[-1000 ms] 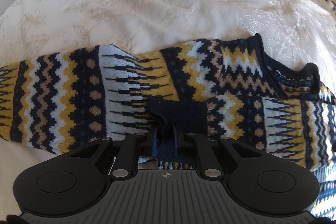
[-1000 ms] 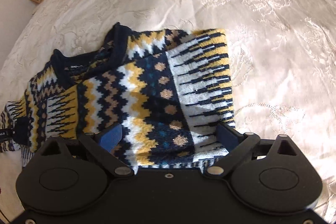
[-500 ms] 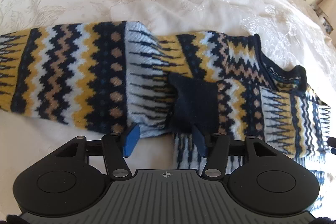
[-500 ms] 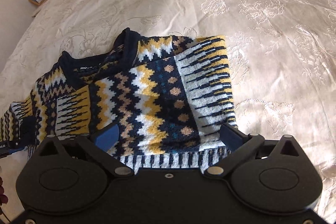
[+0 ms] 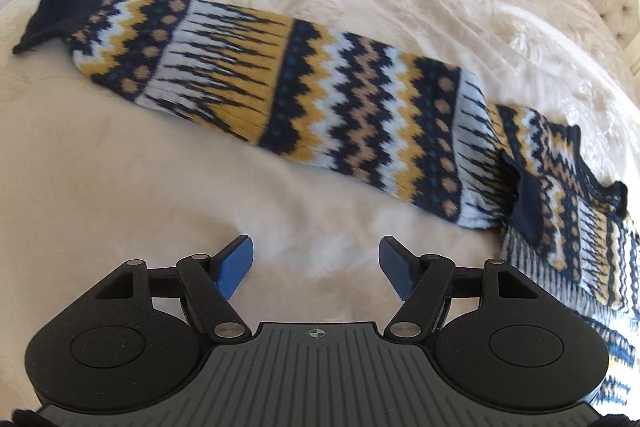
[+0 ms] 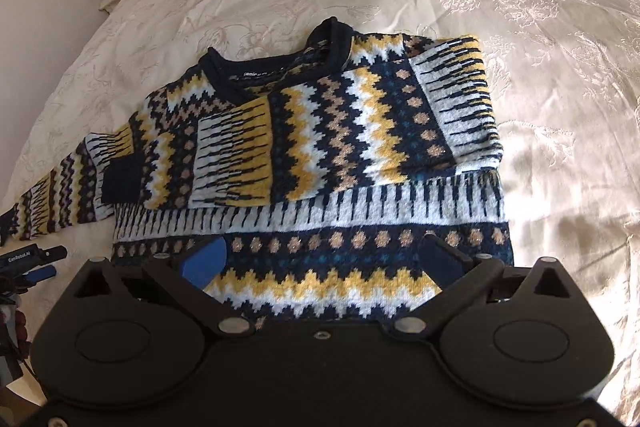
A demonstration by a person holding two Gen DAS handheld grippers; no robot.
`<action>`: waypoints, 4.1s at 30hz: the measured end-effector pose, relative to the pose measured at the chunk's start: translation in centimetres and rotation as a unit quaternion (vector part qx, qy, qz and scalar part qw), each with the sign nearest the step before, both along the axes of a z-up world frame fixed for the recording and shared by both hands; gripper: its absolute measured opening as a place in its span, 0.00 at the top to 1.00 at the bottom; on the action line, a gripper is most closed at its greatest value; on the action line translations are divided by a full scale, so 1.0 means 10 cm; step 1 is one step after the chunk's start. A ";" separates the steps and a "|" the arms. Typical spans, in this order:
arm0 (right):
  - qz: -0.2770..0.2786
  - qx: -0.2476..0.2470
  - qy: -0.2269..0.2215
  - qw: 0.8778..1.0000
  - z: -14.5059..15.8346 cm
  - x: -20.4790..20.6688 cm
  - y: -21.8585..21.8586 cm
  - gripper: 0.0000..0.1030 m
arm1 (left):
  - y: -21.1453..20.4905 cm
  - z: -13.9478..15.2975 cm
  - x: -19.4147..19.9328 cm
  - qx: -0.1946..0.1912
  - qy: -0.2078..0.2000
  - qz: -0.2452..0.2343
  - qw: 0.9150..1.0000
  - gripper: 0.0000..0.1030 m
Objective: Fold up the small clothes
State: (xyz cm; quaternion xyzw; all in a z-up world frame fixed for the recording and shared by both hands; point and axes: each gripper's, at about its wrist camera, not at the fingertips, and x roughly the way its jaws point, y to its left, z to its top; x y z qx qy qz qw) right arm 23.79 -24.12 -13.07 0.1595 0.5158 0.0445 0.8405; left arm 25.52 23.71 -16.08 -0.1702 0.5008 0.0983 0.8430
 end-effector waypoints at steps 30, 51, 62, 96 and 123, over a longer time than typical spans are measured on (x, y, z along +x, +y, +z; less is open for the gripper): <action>0.019 -0.001 0.002 1.000 0.12 -0.08 0.92 0.01 | 1.77 0.10 0.49 -0.007 -0.033 0.137 0.990 0.79; 0.067 0.039 -0.008 0.997 0.07 -0.02 0.62 0.01 | 0.06 1.92 0.11 0.048 -0.234 -0.030 0.971 0.95; 0.029 0.045 -0.011 0.999 0.05 -0.18 -0.21 0.01 | -1.74 1.90 0.41 0.001 -0.259 -0.171 0.951 0.95; -0.031 0.019 -0.016 0.999 -0.04 0.19 -0.56 0.01 | -2.79 0.55 0.51 0.029 -0.097 -0.336 0.936 0.73; -0.067 -0.040 0.033 0.996 -0.40 0.72 -0.86 0.25 | -1.83 -0.20 0.90 0.040 -0.002 -0.178 0.983 0.73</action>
